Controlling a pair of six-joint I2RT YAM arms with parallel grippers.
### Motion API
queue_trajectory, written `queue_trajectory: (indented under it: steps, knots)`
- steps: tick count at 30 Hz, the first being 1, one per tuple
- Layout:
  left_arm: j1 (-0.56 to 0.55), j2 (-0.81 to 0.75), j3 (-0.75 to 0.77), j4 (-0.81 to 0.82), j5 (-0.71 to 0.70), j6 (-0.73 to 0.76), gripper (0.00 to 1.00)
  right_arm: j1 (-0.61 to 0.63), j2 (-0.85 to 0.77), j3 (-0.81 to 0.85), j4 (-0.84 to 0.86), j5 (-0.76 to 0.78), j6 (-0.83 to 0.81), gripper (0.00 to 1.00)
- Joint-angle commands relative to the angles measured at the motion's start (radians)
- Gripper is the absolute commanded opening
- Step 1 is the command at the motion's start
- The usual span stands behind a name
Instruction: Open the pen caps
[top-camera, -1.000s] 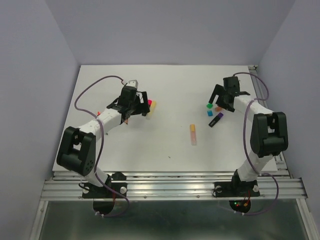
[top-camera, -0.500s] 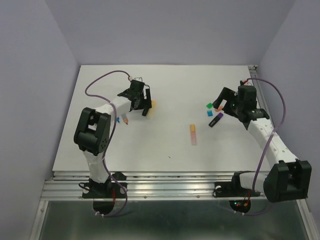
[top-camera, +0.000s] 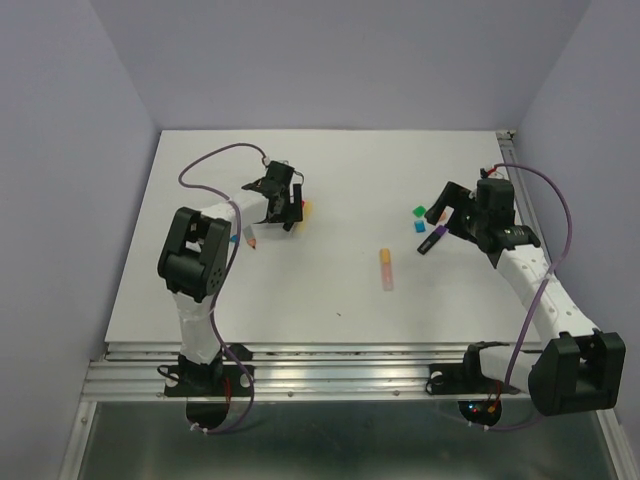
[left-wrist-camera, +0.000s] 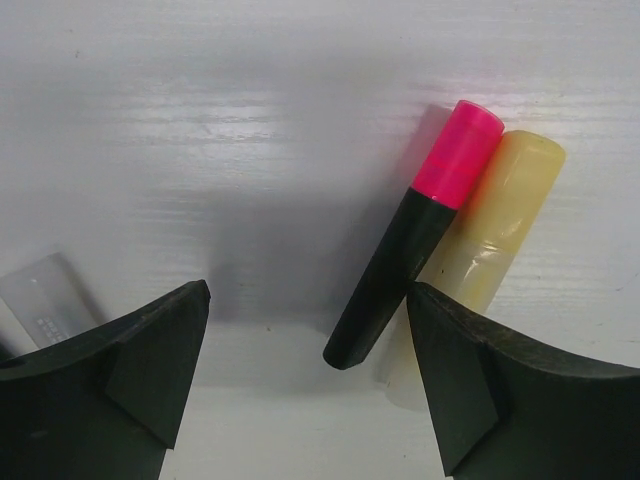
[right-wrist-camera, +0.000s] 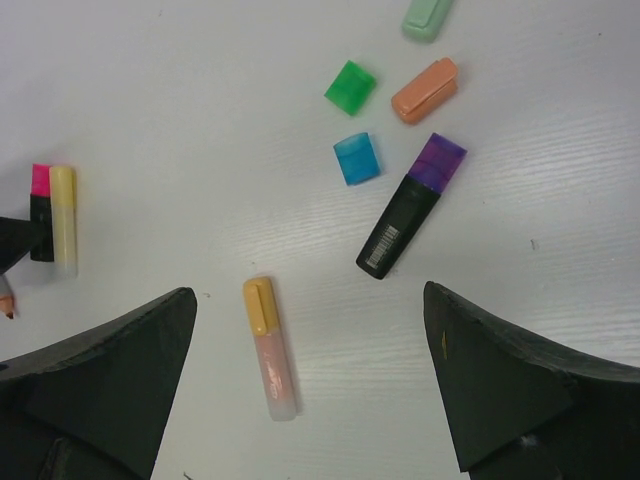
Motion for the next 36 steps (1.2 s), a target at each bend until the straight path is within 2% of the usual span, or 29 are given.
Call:
queue_trajectory:
  steps: [1, 8, 14, 15, 19, 24, 26, 29, 33, 34, 36]
  knots:
    - [-0.020, 0.009, 0.047, -0.019, -0.018, 0.038, 0.92, -0.004, -0.003, -0.012, 0.035, -0.009, 0.004, 1.00]
    - [-0.026, 0.052, 0.076, -0.038, -0.032, 0.042, 0.90, -0.006, 0.000, -0.013, 0.035, -0.004, 0.006, 1.00]
    - [-0.025, 0.084, 0.102, -0.042, -0.014, 0.048, 0.77, -0.006, 0.003, -0.013, 0.035, -0.003, 0.007, 1.00]
    - [-0.026, 0.087, 0.105, -0.044, -0.012, 0.051, 0.73, -0.006, 0.003, -0.013, 0.035, -0.003, 0.007, 1.00]
    - [-0.026, 0.102, 0.113, -0.041, -0.001, 0.059, 0.67, -0.006, -0.001, -0.013, 0.035, -0.003, 0.007, 1.00]
    - [-0.026, 0.141, 0.134, -0.044, 0.025, 0.073, 0.67, -0.006, -0.003, -0.012, 0.035, -0.007, 0.007, 1.00]
    - [-0.026, 0.150, 0.142, -0.047, 0.022, 0.075, 0.62, -0.004, -0.003, -0.012, 0.033, -0.009, 0.006, 1.00]
    - [-0.026, 0.156, 0.145, -0.050, 0.020, 0.076, 0.51, -0.006, -0.009, -0.012, 0.033, -0.012, 0.006, 1.00]
    - [-0.026, 0.144, 0.138, -0.059, 0.025, 0.078, 0.17, -0.004, -0.018, -0.012, 0.035, -0.020, 0.007, 1.00]
    - [-0.026, 0.136, 0.136, -0.059, 0.029, 0.078, 0.00, -0.006, -0.024, -0.015, 0.038, -0.021, 0.006, 1.00]
    - [-0.026, 0.100, 0.127, -0.062, 0.011, 0.078, 0.00, -0.004, -0.034, -0.019, 0.044, -0.047, 0.006, 1.00]
